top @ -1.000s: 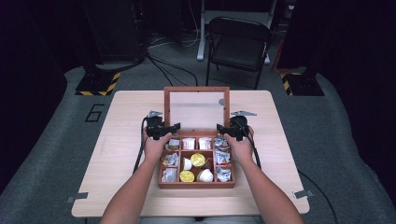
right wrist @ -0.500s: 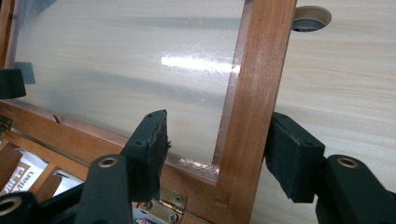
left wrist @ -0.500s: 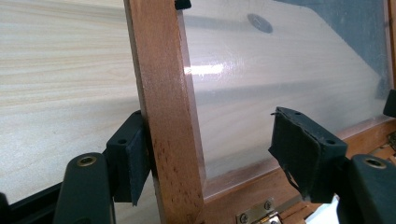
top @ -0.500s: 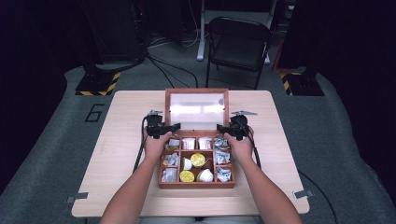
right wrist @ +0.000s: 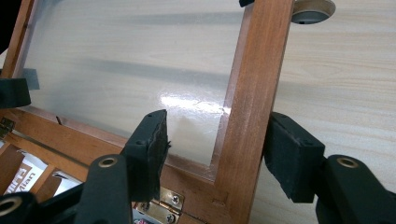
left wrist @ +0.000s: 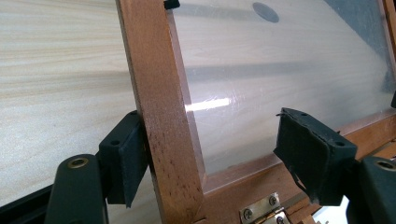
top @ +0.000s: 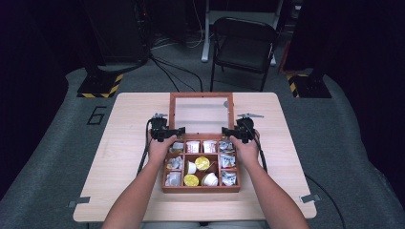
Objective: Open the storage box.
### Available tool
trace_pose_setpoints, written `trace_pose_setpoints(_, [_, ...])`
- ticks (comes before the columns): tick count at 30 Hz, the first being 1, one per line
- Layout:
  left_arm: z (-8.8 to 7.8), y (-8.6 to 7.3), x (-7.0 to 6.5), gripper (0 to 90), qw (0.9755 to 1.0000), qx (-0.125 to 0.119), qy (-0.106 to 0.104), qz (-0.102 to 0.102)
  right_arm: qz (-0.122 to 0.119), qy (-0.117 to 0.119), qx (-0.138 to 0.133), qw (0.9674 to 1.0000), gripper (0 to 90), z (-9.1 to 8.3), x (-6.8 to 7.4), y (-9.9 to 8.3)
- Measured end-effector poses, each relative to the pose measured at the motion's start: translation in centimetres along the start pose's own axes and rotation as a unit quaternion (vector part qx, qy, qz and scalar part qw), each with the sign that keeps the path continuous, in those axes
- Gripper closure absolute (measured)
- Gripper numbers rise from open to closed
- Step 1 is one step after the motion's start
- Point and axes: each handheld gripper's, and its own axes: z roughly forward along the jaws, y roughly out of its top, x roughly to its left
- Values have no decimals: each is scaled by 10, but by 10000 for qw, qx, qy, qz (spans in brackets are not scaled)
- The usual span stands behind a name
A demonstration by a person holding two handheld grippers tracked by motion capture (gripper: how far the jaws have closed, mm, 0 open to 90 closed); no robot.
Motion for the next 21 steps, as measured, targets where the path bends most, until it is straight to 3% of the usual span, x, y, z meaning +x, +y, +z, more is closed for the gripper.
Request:
trace_pose_setpoints(10, [3, -1, 2, 265, 9999, 68, -8, -88, 143, 78, 68, 9998, 413, 3, -4, 0])
trace_pose_setpoints(16, [4, -1, 4, 262, 9998, 114, -3, -179, 97, 16, 129, 9999, 421, 3, -5, 0])
trace_pose_setpoints(21, [6, -1, 6, 261, 9993, 210, -58, -315, 310, 94, 160, 9993, 425, 6, -9, -1])
